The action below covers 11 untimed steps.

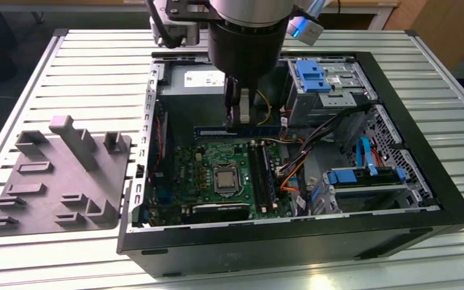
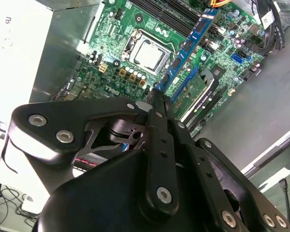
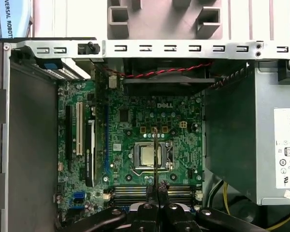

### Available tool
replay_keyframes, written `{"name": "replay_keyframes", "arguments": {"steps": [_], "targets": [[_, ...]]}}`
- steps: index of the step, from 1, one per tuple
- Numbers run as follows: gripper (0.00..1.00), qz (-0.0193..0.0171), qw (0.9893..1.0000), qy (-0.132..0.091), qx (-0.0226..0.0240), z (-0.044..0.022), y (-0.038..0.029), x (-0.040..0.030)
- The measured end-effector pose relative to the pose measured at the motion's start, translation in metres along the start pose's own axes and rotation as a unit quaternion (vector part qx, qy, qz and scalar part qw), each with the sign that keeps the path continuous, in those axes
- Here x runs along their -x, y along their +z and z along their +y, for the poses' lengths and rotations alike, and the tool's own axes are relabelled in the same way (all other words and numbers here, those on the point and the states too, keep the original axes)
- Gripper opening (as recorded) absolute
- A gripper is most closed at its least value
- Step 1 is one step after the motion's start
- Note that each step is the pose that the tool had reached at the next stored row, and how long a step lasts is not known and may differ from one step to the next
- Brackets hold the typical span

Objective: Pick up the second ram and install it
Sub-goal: 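Pick up the second ram and move it above second insertion slot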

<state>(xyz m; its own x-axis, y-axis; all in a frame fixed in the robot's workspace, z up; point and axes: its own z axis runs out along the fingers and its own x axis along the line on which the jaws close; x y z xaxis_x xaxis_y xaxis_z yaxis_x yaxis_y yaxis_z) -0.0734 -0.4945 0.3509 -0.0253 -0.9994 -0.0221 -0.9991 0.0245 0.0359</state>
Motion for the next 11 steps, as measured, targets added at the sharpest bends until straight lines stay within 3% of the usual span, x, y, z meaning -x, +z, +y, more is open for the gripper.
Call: {"name": "replay_keyframes", "arguments": {"steps": [11], "targets": [[0.12,0.0000,1.0000,0.000,0.0005,-0.0015,0.0098,-0.0002]]}}
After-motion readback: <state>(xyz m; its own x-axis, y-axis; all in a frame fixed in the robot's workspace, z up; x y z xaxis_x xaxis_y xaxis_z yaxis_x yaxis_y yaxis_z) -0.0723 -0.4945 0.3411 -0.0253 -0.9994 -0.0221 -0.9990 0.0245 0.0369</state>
